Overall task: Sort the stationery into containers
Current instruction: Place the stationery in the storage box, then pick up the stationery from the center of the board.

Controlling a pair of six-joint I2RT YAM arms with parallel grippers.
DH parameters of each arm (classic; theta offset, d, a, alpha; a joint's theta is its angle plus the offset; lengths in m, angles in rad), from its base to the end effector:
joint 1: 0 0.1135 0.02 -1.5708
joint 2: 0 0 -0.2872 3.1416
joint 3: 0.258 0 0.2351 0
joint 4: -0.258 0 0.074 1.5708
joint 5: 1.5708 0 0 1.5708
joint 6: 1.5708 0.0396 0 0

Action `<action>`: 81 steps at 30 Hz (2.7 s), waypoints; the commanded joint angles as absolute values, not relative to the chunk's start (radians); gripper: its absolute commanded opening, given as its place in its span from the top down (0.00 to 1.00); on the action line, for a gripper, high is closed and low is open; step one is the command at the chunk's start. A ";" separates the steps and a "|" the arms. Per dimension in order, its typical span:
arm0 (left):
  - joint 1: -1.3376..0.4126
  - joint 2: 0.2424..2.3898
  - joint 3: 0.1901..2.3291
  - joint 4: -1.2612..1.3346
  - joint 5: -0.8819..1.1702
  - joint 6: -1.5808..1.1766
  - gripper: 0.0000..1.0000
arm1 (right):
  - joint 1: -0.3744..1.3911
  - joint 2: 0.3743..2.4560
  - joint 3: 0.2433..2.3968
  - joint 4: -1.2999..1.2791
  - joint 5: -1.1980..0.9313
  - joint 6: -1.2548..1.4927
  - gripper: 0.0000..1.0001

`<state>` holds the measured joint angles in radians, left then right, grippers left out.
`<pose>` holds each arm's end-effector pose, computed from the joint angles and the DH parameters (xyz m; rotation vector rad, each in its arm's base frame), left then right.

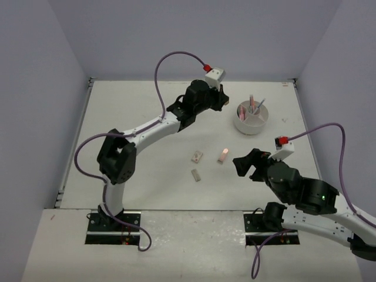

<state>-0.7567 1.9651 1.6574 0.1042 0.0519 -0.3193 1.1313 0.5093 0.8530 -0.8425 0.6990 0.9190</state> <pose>0.3449 -0.3285 0.3440 0.4393 1.7961 -0.8130 0.0463 0.0386 0.3367 0.2135 1.9868 0.6222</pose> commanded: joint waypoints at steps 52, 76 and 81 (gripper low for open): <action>-0.739 2.692 2.300 0.459 0.161 -0.543 0.73 | 1.131 0.265 0.903 -1.064 0.604 0.998 0.01; -0.652 2.268 2.082 0.171 -0.144 -0.585 0.10 | 1.132 0.482 0.877 -0.917 0.553 0.867 0.01; -0.585 2.045 1.877 -0.004 -0.196 -0.594 0.00 | 1.131 0.700 0.875 -0.864 0.585 0.892 0.01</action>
<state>-0.6514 2.2571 2.0001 0.1588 -0.0848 -0.5833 1.1313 0.5269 0.8854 -0.9480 0.5635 0.8918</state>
